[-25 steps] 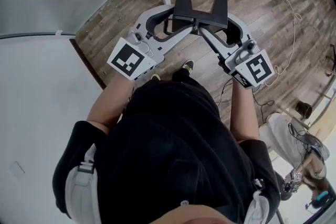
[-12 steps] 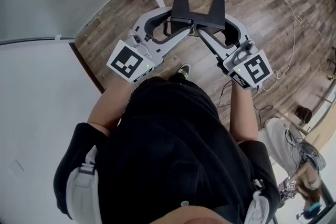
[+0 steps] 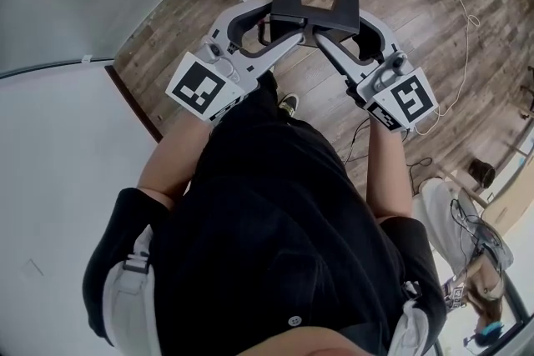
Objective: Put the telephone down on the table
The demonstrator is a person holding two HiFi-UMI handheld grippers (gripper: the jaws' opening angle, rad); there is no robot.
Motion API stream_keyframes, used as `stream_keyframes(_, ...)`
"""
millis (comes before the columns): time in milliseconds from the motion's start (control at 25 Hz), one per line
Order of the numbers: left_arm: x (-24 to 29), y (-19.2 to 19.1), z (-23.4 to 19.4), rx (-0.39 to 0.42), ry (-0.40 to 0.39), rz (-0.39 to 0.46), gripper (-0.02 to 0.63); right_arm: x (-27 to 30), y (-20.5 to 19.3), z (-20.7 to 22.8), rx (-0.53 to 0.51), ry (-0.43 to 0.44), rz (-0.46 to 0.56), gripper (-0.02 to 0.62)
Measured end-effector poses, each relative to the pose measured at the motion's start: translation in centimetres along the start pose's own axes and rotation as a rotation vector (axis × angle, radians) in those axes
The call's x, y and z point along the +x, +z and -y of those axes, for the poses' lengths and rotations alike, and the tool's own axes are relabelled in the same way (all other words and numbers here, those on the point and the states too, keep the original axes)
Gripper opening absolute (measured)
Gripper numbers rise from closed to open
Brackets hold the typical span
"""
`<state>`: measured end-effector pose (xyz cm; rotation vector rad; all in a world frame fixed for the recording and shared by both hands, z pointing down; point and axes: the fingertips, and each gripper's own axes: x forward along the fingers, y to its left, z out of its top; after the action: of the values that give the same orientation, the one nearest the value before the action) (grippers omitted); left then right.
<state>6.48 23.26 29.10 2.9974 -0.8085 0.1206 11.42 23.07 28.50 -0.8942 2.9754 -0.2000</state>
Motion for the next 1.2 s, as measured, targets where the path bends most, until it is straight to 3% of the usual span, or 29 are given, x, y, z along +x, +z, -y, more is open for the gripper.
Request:
stream_keyframes(280, 3.5, -0.1, -3.2, -0.021, -0.039, 0.027, 0.218, 1.2, 0.0, 4.3, 0.003, -0.048, -0.014, 0.242)
stream_keyframes(920, 10.6, 0.6, -17.6, -0.042, -0.097, 0.040, 0.218, 10.7, 1.4, 16.6, 0.012, -0.116, -0.030, 0.242)
stream_keyframes(1200, 12.5, 0.0, -21.5, -0.031, -0.121, 0.021, 0.218, 13.5, 1.6, 20.2, 0.013, -0.125, -0.027, 0.242)
